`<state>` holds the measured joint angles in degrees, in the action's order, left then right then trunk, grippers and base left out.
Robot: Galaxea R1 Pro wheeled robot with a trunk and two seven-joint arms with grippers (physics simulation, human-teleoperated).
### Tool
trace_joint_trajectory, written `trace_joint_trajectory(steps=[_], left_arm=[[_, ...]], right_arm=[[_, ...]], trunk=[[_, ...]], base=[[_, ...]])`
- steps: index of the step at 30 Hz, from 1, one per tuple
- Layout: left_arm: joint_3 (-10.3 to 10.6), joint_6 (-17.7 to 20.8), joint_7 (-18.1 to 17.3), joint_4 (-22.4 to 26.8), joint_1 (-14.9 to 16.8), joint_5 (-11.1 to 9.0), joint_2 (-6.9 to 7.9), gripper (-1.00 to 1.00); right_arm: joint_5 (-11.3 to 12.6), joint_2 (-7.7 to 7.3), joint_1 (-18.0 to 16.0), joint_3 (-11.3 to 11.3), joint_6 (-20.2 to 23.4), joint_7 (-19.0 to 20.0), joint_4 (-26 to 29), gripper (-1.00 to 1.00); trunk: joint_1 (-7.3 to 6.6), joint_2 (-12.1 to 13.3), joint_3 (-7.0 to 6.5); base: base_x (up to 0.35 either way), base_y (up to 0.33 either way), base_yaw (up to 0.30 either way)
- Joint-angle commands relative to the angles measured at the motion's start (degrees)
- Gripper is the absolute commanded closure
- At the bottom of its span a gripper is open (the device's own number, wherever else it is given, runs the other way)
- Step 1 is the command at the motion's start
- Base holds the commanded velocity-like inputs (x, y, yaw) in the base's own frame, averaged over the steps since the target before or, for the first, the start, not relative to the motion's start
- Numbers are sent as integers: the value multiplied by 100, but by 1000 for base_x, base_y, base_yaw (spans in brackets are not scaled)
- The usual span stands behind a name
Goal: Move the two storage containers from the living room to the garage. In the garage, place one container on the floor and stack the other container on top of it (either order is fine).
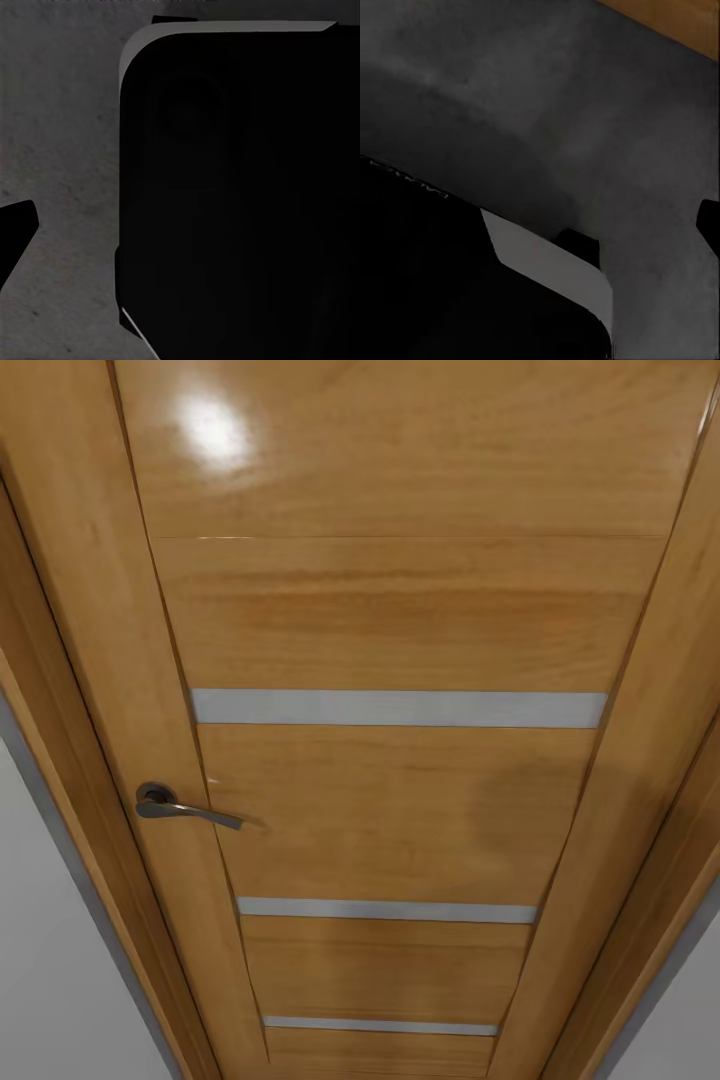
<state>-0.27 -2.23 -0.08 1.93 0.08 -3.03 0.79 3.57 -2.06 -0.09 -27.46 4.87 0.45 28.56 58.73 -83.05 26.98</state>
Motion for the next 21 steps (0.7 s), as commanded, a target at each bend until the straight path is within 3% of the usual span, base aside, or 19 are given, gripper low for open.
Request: trace_joint_trajectory(steps=[1, 2, 6, 11, 15, 21], left_arm=[[0, -14, -1, 0, 1, -31, 2, -100], [0, -14, -1, 1, 1, -31, 6, -100], [0, -15, -1, 6, 1, -31, 7, -100], [0, -16, -1, 9, 1, -31, 9, -100], [2, -16, -1, 9, 1, -22, 2, -100], [-7, -20, -1, 9, 1, -27, -14, -100]], right_arm=[[38, -81, 0, -31, 170, -5, 298, -100], [38, -215, 0, -23, 467, -8, 852, -100], [38, -414, 0, -10, 939, -9, 1657, -100], [36, -680, 0, 20, 1810, -10, 3172, -100], [31, -753, 0, 30, 2325, -10, 4077, -100], [30, -771, 0, 37, 2544, 3, 4402, -100]], trunk=[[0, -3, 5], [0, -3, 5], [0, -3, 5], [0, -3, 5], [0, -3, 5], [0, -3, 5]], base=[[0, 0, 0], [0, 0, 0], [0, 0, 0], [0, 0, 0], [0, 0, 0], [0, 0, 0]])
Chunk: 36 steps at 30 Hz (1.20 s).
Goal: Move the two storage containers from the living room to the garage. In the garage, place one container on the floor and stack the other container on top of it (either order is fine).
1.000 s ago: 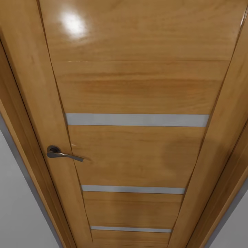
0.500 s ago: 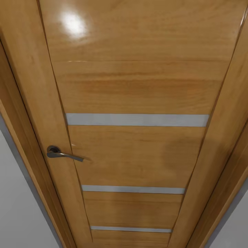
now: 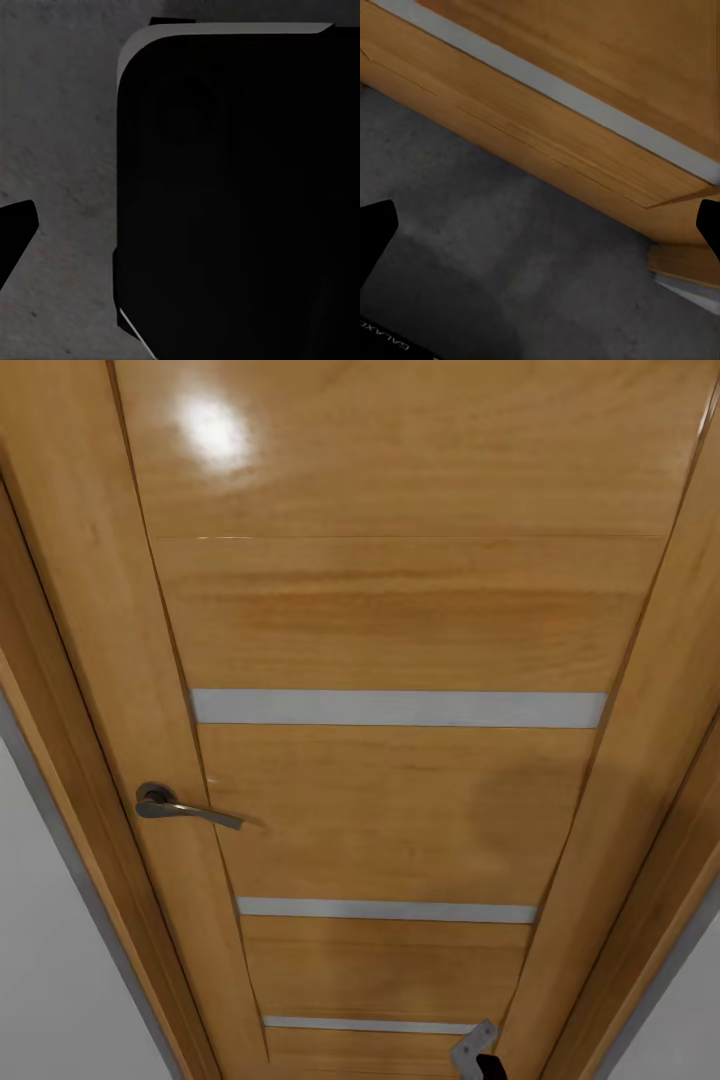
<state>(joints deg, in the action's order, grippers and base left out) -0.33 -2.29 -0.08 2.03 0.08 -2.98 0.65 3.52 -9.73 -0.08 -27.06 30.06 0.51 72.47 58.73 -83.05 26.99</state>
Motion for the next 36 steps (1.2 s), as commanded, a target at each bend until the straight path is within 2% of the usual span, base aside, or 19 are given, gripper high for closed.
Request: trace_joint_trajectory(steps=[1, 9, 12, 13, 17, 28, 32, 34, 35, 36], left_arm=[[-1, -12, -1, -1, 1, -33, -2, -100], [-2, -13, -1, -1, 1, -36, -4, -100], [-1, -11, -1, -1, 1, -36, 4, -100], [1, -13, -1, -1, 1, -36, 5, -100], [0, -14, -1, -1, 1, -36, 5, -100], [5, -11, -1, -1, 1, -36, 5, -100], [6, -13, -1, -1, 1, -36, 5, -100], [5, -13, -1, -1, 1, -36, 5, -100], [3, -12, -1, -1, 1, -36, 5, -100], [5, -14, -1, -1, 1, -36, 5, -100]], right_arm=[[35, -5, -1, -3, 32, -5, 17, -100], [32, 5, -1, -1, 46, -15, 32, -100], [25, 14, -1, -15, 45, -16, 202, -100], [-36, 15, -1, -24, 438, -18, 1207, -100], [-55, 25, -1, -39, 821, -77, 1641, -100], [-72, 149, -1, -62, 907, -285, 1764, -100], [-116, 293, -16, -70, 912, -416, 1769, -100], [-330, 463, -86, -75, 934, -483, 1770, -100], [-528, 618, -147, -75, 948, -503, 1767, -100], [-610, 704, -183, -77, 951, -508, 1766, -100]], trunk=[[0, -3, 4], [0, -3, 4], [0, -3, 4], [0, -3, 4], [0, -3, 4], [0, -3, 4], [0, -3, 4], [0, -3, 4], [0, -3, 4], [0, -3, 4]], base=[[0, 0, 0], [0, 0, 0], [0, 0, 0], [0, 0, 0], [0, 0, 0], [0, 0, 0], [0, 0, 0], [0, 0, 0], [0, 0, 0], [0, 0, 0]])
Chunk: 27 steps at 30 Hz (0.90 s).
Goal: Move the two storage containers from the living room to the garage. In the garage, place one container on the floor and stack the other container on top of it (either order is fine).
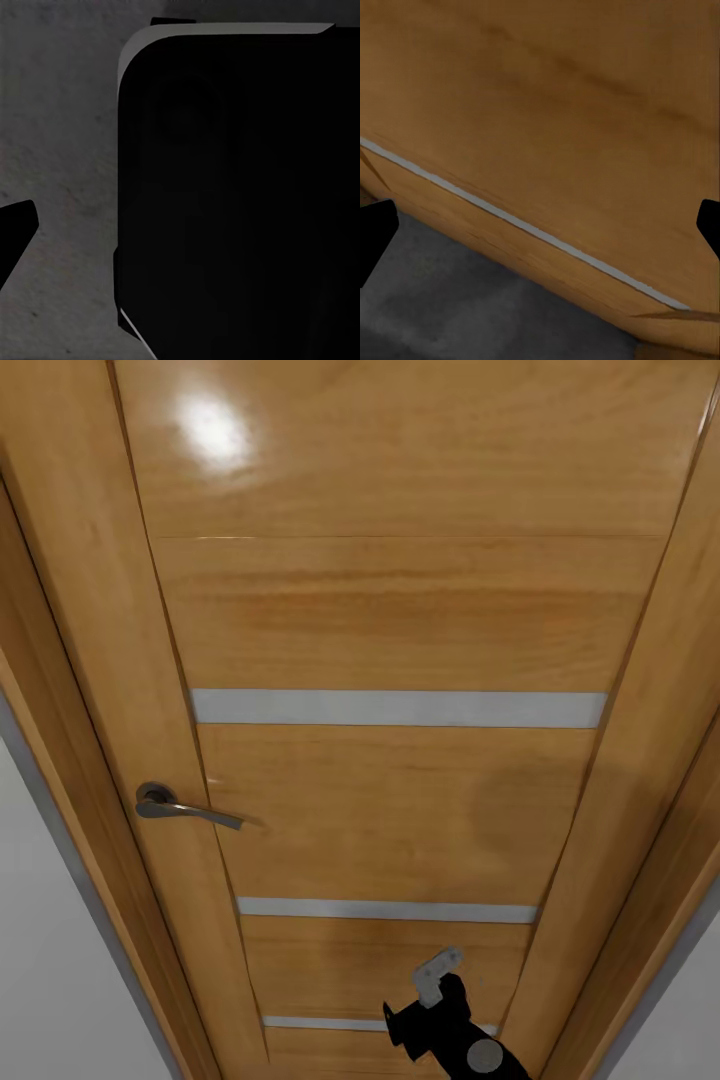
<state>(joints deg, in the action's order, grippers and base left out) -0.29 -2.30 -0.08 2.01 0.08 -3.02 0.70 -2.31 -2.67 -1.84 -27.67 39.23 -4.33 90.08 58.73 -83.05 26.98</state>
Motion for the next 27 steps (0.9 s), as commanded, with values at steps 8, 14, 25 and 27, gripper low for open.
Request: trace_joint_trajectory(steps=[8, 14, 25, 27], left_arm=[[0, -15, -1, 1, 1, -32, 0, -100], [1, -14, -1, 1, 1, -32, 0, -100], [-1, -12, -1, 1, 1, -32, 0, -100], [-4, -10, -1, 1, 1, -32, 0, -100]], right_arm=[[-296, 406, -435, -18, 167, -33, 1, -100], [-316, 540, -636, -19, 199, -54, -7, -100], [-659, 787, -749, -19, 267, -349, -40, -100], [-773, 873, -760, -19, 266, -364, -55, -100]], trunk=[[0, -3, 6], [0, -3, 6], [0, -3, 6], [0, -3, 6]], base=[[0, 0, 0], [0, 0, 0], [0, 0, 0], [0, 0, 0]])
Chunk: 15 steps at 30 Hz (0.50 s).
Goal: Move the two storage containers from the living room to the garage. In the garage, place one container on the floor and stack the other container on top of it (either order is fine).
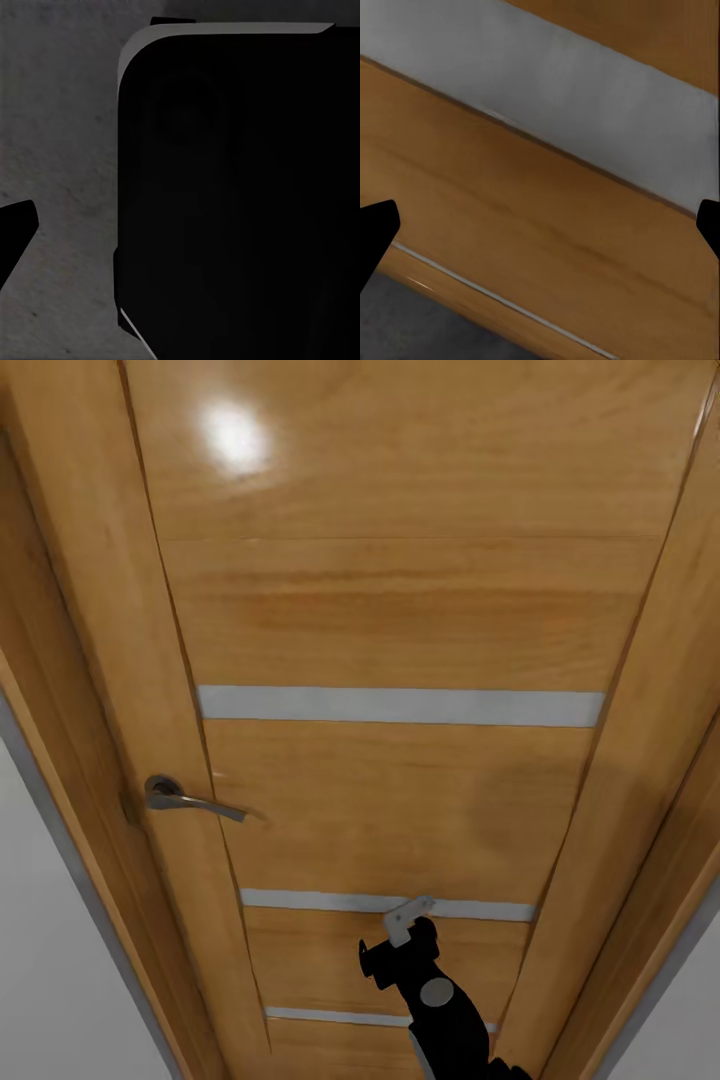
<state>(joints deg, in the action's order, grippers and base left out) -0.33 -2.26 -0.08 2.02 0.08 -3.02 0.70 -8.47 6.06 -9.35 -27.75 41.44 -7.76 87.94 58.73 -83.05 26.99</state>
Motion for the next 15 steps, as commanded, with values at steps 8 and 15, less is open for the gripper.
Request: trace_joint_trajectory(steps=[8, 15], left_arm=[[0, -16, -1, 0, 1, -31, 0, -100], [1, -17, -1, 0, 1, -31, 0, -100]], right_arm=[[-428, 192, -298, -12, 40, -65, -159, -100], [-510, 215, -337, -15, 34, -90, -196, -100]], trunk=[[0, -3, 4], [0, -3, 4]], base=[[0, 0, 0], [0, 0, 0]])
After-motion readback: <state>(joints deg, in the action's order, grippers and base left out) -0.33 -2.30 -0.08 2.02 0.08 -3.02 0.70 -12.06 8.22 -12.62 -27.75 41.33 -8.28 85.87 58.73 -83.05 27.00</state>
